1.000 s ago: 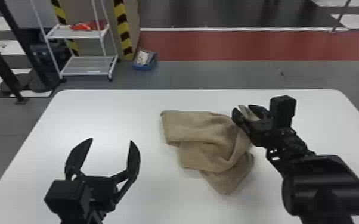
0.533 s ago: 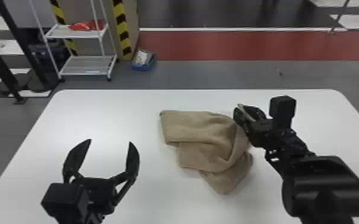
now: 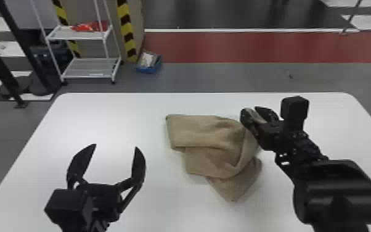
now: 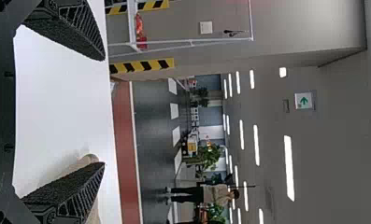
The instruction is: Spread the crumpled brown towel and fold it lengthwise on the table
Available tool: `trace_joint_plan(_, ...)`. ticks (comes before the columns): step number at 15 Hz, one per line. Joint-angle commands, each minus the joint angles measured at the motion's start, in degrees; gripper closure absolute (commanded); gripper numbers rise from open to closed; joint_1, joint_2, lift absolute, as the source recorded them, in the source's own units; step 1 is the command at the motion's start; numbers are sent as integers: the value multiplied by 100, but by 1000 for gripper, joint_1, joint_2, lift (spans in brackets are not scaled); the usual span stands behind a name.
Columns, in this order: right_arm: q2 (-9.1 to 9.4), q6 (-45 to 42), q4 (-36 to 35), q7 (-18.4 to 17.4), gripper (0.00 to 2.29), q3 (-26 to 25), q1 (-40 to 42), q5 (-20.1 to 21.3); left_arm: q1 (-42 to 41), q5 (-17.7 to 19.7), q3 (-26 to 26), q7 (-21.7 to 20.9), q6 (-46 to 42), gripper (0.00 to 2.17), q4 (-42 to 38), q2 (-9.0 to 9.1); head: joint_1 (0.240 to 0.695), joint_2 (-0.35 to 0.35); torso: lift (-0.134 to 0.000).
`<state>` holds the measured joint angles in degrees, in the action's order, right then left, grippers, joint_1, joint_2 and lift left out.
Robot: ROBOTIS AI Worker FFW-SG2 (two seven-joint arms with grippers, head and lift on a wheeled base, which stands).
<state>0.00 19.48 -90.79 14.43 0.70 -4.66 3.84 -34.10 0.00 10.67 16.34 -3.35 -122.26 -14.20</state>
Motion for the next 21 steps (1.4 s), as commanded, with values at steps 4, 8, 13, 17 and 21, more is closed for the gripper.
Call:
trace_joint_plan(4,5,158,0,95,1450,-26,-35,-6,35,0,5,-43,32,83,18,23,695,27,-125)
trace_joint_plan(8,5,123,-229,113,1453,-211,132,-287,35,0,5,-43,32,83,18,14,695,27,-125)
trace_joint_plan(13,5,17,-800,104,1453,-1310,440,-1632,35,0,5,-43,32,83,9,5,695,-10,-125)
trace_joint_plan(17,-158,0,-721,113,1450,-2004,677,-2256,35,17,5,-123,32,83,35,5,695,-113,-125)
trace_joint_plan(21,-167,-53,-642,130,1450,-2092,985,-2423,44,132,129,-606,190,269,-35,-4,695,-192,-125)
